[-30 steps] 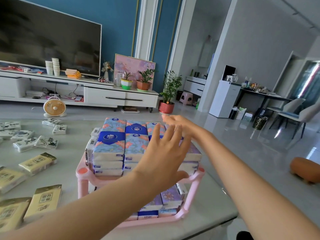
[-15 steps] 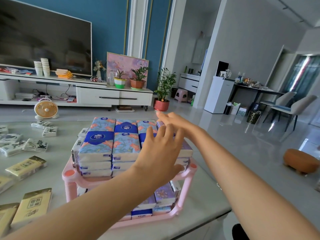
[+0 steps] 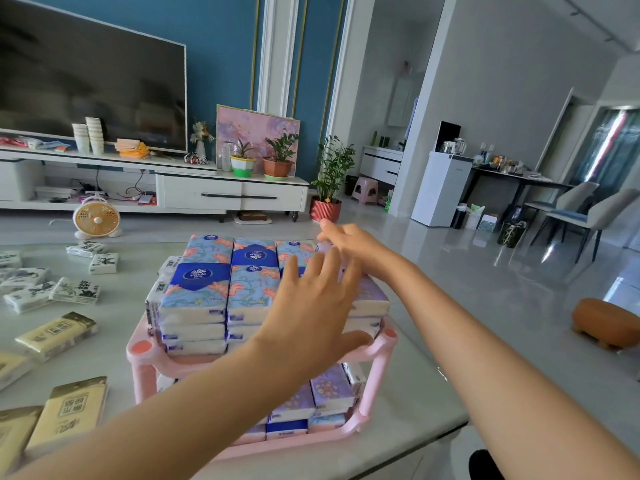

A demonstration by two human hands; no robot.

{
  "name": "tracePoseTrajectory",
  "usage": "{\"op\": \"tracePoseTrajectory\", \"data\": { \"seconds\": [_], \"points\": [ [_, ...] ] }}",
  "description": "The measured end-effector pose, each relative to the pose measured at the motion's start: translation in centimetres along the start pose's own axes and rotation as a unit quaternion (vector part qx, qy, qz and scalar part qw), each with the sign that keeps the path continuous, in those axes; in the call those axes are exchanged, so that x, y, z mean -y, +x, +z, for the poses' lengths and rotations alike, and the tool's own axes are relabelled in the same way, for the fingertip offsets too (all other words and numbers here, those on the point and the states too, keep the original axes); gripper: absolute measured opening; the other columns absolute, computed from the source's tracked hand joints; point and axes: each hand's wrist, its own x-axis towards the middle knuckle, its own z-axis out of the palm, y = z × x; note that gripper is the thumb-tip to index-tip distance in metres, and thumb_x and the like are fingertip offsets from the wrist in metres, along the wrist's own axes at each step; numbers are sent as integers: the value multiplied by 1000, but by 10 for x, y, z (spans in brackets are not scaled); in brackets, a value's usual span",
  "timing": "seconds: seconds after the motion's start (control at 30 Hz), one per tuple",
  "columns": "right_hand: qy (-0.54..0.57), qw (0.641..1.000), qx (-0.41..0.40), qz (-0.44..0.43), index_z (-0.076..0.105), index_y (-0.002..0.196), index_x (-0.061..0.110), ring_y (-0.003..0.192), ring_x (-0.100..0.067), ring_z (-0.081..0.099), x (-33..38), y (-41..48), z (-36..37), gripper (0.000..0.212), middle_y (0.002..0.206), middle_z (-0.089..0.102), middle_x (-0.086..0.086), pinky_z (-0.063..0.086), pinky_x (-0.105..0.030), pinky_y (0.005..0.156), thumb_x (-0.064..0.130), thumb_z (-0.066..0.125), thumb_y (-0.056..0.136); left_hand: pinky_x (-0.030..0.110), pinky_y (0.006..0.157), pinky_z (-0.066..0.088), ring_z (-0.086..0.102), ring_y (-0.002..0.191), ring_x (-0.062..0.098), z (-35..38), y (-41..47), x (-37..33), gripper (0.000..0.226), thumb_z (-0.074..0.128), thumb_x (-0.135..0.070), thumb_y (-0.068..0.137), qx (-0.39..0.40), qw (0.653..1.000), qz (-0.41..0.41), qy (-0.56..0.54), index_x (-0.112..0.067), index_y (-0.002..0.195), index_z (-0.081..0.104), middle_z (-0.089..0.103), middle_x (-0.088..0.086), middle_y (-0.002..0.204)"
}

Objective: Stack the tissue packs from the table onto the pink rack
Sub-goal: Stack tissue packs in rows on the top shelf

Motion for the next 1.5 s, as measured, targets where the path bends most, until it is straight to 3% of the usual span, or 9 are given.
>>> {"op": "tracePoseTrajectory", "data": {
  "seconds": [0.17, 0.3, 0.47, 0.67, 0.8, 0.93, 1.1, 1.27, 1.5],
  "points": [
    [-74, 995, -45, -53, 53, 117, -6, 110, -33, 54, 13, -24, -12, 53, 120, 58, -22, 41, -35, 92, 39, 32, 99, 54, 97, 42, 57, 117, 30, -12, -39, 44, 66, 27, -56, 86, -58, 997, -42, -20, -9, 118, 61, 61, 14, 122],
    [-86, 993, -25, -74, 56, 121, 11, 115, -18, 50, 0, -65, -3, 38, 129, 57, -5, 33, -22, 83, 31, 31, 100, 49, 108, 23, 41, 130, 30, -12, -74, 87, 62, 24, -50, 92, -91, 988, -117, -39, -7, 126, 53, 50, 16, 135],
    [-83, 993, -26, -84, 43, 138, 22, 140, -4, 22, -15, -74, 8, 39, 151, 31, 6, 14, -9, 101, 25, 30, 101, 49, 103, 35, 44, 128, 31, 3, -80, 96, 64, 17, -48, 96, -79, 988, -121, -46, -7, 124, 57, 50, 16, 136],
    [-74, 992, -28, -101, 46, 137, 18, 138, -1, 25, -14, -72, 9, 39, 148, 36, 7, 15, -5, 99, 24, 32, 101, 43, 80, 53, 61, 108, 33, 7, -72, 90, 64, 16, -46, 97, -93, 985, -112, -98, -5, 115, 61, 57, 17, 125],
    [-2, 996, -29, -81, 51, 131, 21, 128, 0, 39, -15, -73, 6, 35, 140, 46, 10, 25, -11, 103, 26, 37, 99, 30, 96, 40, 57, 114, 29, 2, -73, 93, 72, 11, -57, 94, -84, 982, -102, -133, -9, 121, 58, 56, 12, 129],
    [99, 990, -98, -36, 53, 128, 22, 111, 3, 43, -5, -65, -3, 34, 123, 51, 16, 32, -4, 84, 30, 40, 98, 24, 93, 33, 48, 119, 18, -15, -61, 108, 79, 18, -70, 82, -98, 913, -236, -319, -17, 133, 49, 49, 4, 137],
    [144, 985, -96, 26, 50, 131, 18, 112, -6, 42, 7, -48, 2, 38, 122, 48, 10, 28, -21, 95, 33, 40, 98, 35, 103, 29, 36, 131, 25, -24, -19, 130, 55, 25, -47, 98, 9, 791, -389, -473, -15, 141, 36, 41, 7, 144],
    [128, 989, -66, 35, 52, 130, 15, 122, -12, 48, 7, -44, 8, 40, 133, 53, 3, 32, -25, 102, 36, 39, 98, 25, 76, 40, 57, 87, 17, -10, -4, 133, 49, 24, -44, 99, 105, 784, -366, -490, -14, 132, 44, 58, 5, 103],
    [87, 995, -50, 16, 47, 133, 19, 111, -5, 43, 10, -49, 3, 41, 136, 49, 4, 27, -20, 95, 38, 36, 98, 26, 80, 37, 56, 89, 16, -6, -7, 136, 36, 26, -40, 100, 113, 808, -332, -474, -17, 117, 47, 56, 5, 108]
  ]
}}
